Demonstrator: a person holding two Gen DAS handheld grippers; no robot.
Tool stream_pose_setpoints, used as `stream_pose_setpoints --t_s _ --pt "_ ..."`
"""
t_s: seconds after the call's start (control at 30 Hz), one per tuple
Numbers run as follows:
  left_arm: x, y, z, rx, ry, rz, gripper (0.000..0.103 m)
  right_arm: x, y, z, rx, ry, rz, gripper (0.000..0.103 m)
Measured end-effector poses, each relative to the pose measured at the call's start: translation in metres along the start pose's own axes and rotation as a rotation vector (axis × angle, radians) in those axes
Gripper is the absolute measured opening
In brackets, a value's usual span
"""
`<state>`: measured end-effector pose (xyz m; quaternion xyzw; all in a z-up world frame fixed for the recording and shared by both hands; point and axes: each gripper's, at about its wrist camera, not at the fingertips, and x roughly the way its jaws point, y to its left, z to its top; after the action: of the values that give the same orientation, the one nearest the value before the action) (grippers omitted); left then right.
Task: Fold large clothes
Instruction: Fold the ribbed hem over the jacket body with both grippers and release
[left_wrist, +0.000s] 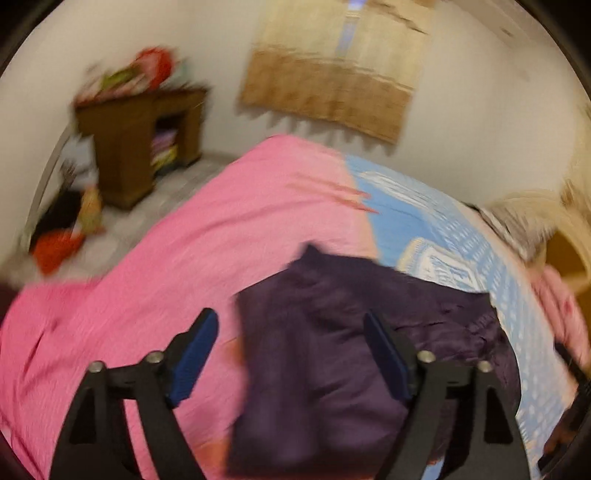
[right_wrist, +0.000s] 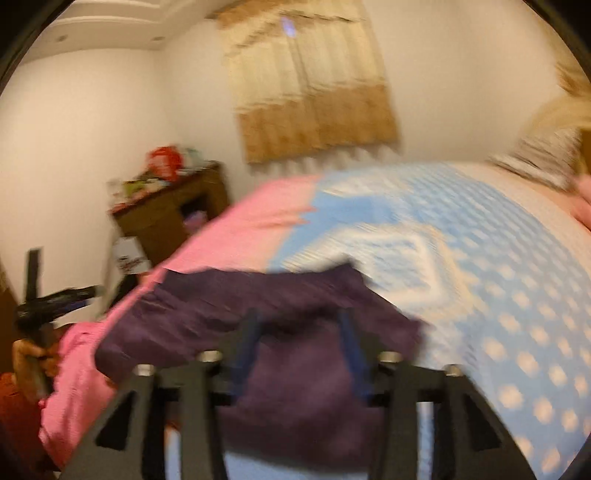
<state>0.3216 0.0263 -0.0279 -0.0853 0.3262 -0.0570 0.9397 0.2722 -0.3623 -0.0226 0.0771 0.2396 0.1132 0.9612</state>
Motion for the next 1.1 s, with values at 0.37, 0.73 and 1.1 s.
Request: stream_pose_setpoints --t_s 0.37,0.73,1.1 --pt "0.134 -0.070 -0.010 0.221 0.168 0.265 0.099 0.206 0.049 -0.022 -0.196 0.404 -0.035 0.048" --pt "0.147 -0.062 -0.025 0.176 0.132 0.311 0.103 0.217 0.025 -0.033 -0.088 0.337 0.001 0.048" --pt "0.153 -0.076 -0.027 0.190 0.123 0.326 0.103 0.193 -0.048 -0.012 0.106 0.322 -0.256 0.049"
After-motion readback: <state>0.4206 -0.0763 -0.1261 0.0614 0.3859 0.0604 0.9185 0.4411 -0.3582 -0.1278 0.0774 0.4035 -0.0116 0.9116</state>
